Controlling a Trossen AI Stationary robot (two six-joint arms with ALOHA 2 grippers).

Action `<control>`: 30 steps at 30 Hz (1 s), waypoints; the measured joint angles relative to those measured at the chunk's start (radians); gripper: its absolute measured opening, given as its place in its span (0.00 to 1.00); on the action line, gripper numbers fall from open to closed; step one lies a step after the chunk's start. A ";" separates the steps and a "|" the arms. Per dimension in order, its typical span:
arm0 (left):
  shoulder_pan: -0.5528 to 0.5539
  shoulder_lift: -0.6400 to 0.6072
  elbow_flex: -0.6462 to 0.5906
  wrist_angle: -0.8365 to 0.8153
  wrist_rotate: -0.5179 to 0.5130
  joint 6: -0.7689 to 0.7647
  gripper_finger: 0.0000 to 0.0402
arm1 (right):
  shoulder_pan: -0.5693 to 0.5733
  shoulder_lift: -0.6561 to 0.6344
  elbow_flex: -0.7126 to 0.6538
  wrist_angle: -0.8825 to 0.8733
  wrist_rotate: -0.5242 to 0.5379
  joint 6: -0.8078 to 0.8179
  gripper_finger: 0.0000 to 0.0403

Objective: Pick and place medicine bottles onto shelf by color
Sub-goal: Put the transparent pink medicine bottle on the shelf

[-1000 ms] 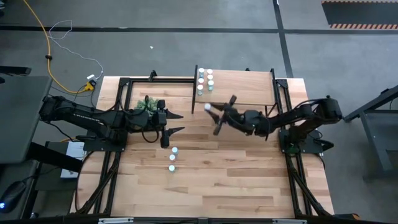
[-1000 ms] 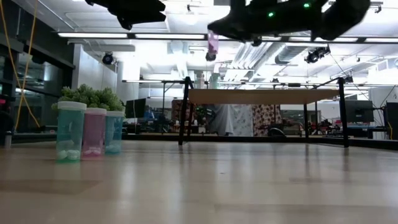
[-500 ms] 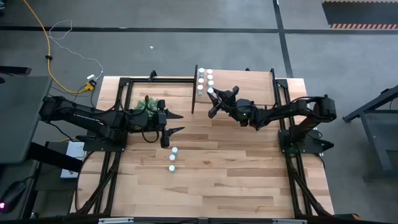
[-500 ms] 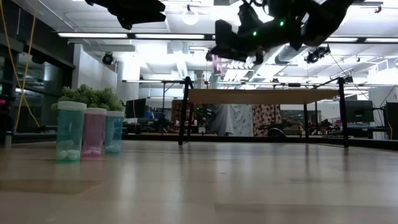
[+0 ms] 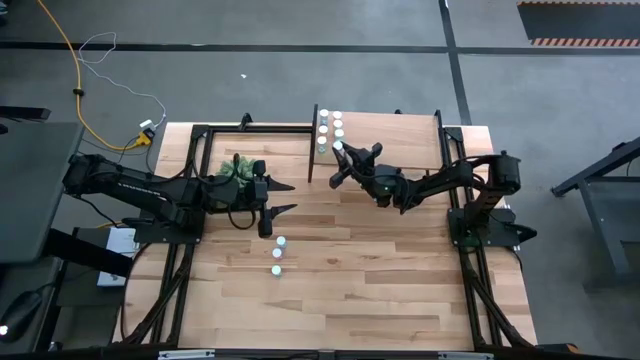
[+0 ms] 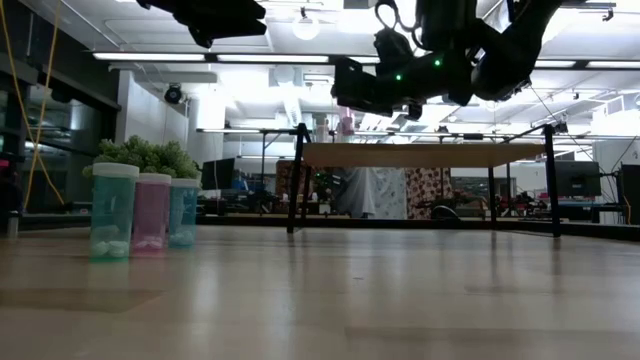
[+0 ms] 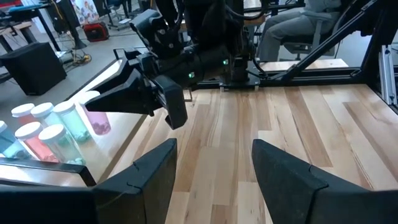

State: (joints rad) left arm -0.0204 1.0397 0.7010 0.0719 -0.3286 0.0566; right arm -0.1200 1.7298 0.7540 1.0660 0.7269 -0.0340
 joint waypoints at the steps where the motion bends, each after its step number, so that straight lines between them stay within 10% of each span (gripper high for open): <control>1: 0.000 0.000 0.000 0.000 0.000 0.000 0.50 | 0.000 0.000 0.000 -0.002 0.000 0.000 0.26; 30: 0.000 0.000 0.000 0.000 0.000 0.000 0.50 | -0.063 0.000 0.002 -0.094 -0.111 0.124 0.26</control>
State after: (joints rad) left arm -0.0204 1.0393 0.7010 0.0723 -0.3286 0.0563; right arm -0.1827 1.7298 0.7559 0.9724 0.6159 0.0902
